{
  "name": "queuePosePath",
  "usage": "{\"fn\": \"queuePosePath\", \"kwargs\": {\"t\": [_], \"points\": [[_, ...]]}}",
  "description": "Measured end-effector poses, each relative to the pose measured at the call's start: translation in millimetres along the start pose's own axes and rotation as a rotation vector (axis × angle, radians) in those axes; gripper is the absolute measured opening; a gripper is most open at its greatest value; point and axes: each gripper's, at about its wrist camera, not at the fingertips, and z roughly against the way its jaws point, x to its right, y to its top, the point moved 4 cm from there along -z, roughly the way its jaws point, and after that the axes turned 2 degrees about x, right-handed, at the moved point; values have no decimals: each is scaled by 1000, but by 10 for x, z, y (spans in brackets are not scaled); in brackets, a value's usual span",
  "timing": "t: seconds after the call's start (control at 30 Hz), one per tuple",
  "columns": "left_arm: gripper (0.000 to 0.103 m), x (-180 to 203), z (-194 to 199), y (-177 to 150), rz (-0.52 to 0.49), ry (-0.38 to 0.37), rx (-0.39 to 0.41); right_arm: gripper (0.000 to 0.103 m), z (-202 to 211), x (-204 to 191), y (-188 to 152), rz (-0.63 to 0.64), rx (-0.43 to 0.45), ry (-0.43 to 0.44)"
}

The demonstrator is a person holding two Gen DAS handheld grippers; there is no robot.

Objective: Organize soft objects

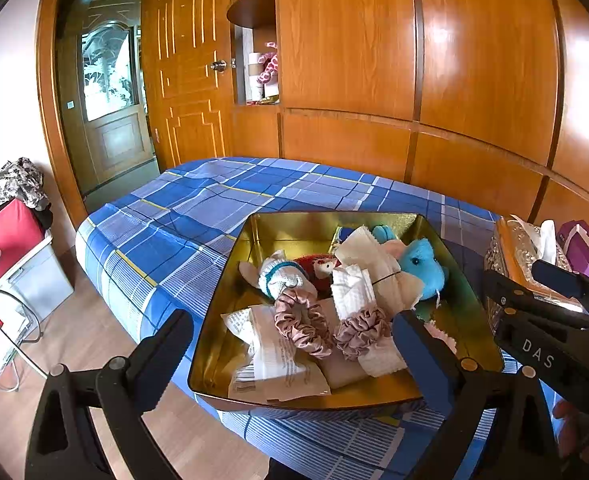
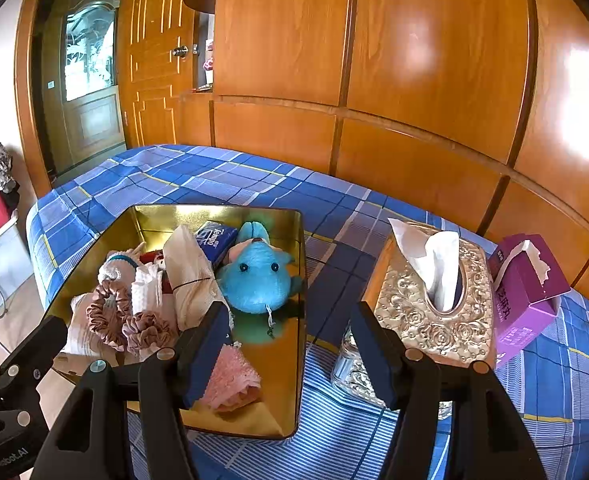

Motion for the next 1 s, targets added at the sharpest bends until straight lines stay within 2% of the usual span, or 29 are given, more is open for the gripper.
{"fn": "queuePosePath", "kwargs": {"t": [1.0], "points": [[102, -30, -21, -23, 4, 15, -15, 64, -10, -8, -13, 0, -11, 8]]}}
